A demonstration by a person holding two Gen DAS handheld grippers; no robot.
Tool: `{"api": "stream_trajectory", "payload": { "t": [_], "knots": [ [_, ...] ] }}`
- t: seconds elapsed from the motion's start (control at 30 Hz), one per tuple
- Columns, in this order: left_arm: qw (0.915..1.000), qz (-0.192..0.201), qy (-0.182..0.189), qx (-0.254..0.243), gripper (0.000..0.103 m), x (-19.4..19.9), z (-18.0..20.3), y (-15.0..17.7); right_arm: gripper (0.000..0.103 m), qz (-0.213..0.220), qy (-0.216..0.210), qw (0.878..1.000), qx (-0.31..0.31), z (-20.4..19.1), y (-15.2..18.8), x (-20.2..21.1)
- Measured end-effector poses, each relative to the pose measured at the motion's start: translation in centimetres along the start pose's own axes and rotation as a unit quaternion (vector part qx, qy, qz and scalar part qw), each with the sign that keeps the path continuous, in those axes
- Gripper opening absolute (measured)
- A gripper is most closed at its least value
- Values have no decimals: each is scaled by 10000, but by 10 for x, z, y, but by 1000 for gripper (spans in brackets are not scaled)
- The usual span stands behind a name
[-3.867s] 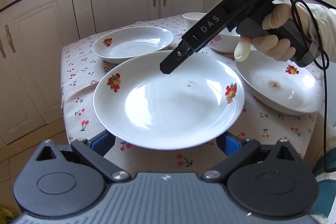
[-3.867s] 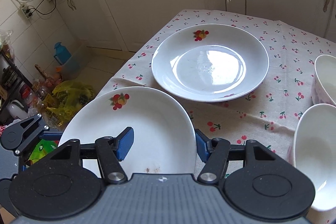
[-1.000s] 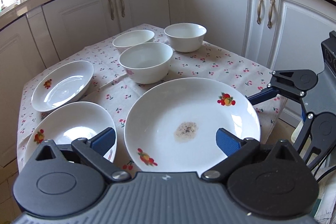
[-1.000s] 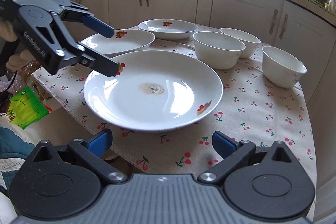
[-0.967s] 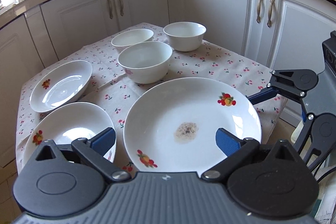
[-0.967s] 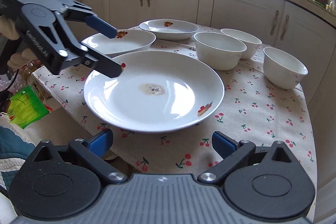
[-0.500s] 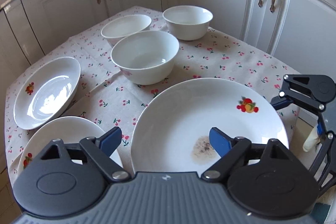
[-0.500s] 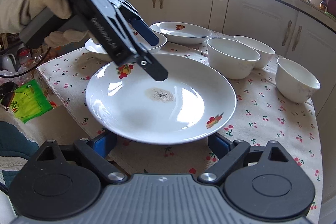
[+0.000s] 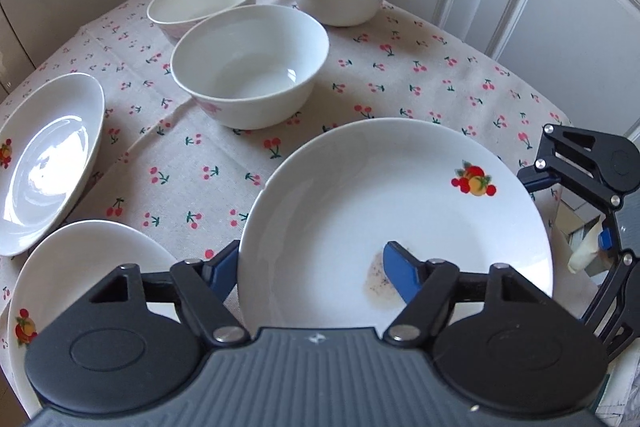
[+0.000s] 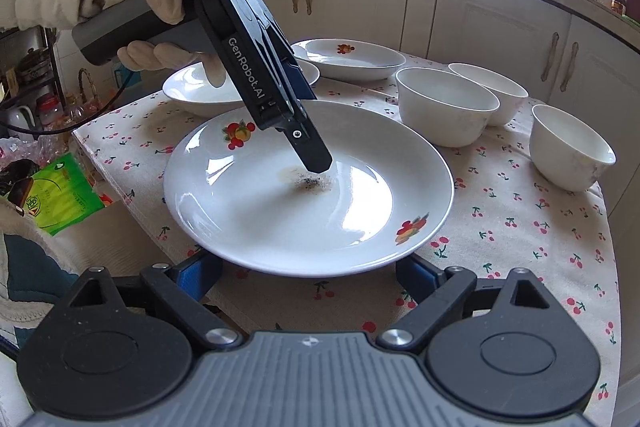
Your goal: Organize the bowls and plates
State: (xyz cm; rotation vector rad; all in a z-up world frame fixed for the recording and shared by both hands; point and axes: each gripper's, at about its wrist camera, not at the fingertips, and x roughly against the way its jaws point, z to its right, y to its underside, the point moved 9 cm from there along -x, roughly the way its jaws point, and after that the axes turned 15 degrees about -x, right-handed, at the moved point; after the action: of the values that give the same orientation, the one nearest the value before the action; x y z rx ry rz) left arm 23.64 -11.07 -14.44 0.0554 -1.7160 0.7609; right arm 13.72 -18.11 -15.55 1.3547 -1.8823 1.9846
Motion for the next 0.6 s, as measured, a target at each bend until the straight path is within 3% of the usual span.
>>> {"api": "stream_trajectory", "payload": {
  "t": [0.3, 0.6],
  "knots": [
    [9996, -227, 172, -54, 74, -6, -1, -3, 96, -44, -1, 10000, -51, 0, -1, -1],
    [9996, -172, 150, -167, 74, -5, 1, -5, 96, -251, 50, 9996, -127, 0, -2, -3]
  ]
}}
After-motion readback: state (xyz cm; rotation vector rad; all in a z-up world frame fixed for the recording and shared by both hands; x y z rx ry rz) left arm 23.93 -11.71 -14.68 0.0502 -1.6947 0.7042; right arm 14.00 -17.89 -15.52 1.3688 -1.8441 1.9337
